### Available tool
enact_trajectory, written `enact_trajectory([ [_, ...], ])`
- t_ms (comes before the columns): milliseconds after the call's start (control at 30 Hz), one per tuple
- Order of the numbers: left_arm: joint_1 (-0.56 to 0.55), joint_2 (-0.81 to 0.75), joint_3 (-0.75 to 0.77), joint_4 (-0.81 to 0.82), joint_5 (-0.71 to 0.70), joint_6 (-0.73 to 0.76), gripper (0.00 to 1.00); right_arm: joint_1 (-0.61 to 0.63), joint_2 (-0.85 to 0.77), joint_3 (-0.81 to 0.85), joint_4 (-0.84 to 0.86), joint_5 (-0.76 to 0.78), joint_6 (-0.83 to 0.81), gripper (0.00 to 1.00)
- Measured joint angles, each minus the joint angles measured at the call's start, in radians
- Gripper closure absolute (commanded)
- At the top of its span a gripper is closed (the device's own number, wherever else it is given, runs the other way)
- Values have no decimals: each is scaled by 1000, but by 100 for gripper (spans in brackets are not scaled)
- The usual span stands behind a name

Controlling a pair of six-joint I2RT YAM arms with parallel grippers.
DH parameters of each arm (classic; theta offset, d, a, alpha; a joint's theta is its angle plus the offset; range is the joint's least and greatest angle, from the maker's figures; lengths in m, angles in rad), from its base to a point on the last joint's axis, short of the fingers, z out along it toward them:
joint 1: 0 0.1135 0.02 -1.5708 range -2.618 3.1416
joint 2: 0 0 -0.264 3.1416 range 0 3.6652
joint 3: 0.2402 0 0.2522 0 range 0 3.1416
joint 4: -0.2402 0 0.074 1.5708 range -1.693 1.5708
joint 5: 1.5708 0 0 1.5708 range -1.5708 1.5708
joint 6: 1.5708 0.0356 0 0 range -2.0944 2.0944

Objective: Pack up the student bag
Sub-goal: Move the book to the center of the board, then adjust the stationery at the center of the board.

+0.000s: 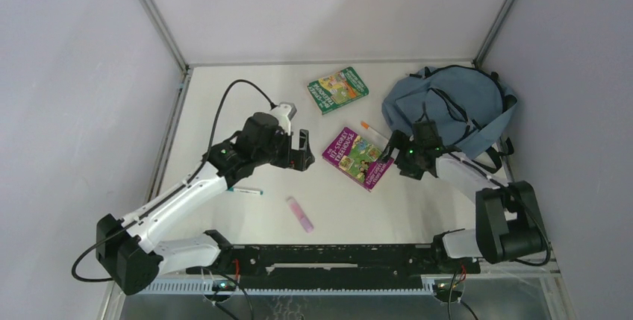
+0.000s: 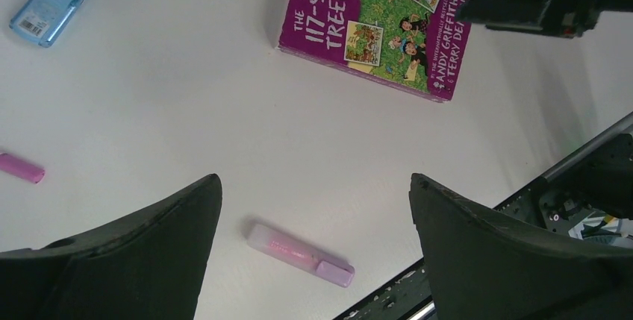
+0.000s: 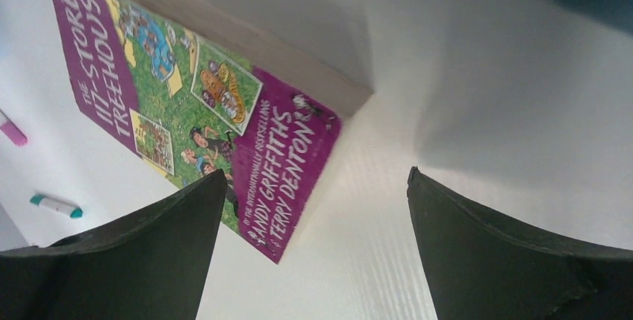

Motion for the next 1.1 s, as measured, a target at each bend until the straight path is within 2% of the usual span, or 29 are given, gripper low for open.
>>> enact_trajectory([
  [300, 0, -29, 1, -26, -77, -2, 0, 188, 153, 42, 114, -82, 90, 0],
  [567, 8, -82, 1, -39, -152, -2, 0, 410, 343, 249, 188, -194, 156, 0],
  [700, 18, -87, 1, -55, -177, -2, 0, 459, 338, 340, 181, -222, 129, 0],
  [800, 32, -100, 1, -59, -182, -2, 0, 430, 267, 344, 129, -196, 80, 0],
  [933, 39, -113, 1, -48, -173, -2, 0, 306, 181, 359, 61, -119, 8, 0],
  [1100, 39, -109, 0, -36, -146, -11, 0, 131, 259, 460, 25, -42, -32, 0],
])
